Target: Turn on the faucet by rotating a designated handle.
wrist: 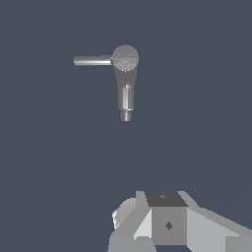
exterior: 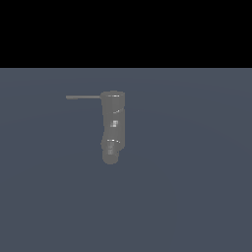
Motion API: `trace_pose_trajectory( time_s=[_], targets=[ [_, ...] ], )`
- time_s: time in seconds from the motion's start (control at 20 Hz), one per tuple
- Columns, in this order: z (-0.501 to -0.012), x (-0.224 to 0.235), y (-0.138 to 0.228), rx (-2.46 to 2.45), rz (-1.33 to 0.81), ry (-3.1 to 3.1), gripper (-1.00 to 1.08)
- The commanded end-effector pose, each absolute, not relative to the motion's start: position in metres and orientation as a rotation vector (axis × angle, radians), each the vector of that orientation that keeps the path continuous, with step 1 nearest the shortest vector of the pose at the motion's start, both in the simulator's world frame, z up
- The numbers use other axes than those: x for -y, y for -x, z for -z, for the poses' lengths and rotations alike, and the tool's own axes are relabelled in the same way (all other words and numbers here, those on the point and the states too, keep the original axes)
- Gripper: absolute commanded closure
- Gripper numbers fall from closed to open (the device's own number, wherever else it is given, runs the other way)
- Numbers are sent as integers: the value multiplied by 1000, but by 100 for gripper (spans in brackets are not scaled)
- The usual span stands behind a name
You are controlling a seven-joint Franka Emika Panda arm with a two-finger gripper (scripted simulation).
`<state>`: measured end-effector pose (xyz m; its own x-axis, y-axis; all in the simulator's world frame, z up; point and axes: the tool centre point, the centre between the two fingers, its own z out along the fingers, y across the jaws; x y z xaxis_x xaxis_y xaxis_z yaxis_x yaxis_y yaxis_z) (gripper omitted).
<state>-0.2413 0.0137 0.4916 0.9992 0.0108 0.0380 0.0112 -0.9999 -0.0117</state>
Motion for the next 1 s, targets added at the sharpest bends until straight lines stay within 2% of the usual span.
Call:
trace_pose_trajectory(
  time_s=[0.0, 0.45, 0.95],
  targets=[
    [-492, -14, 241, 17, 59, 3129, 108],
    [-484, -23, 239, -48, 58, 3129, 108],
    [-457, -54, 226, -275, 53, 3118, 108]
  ],
)
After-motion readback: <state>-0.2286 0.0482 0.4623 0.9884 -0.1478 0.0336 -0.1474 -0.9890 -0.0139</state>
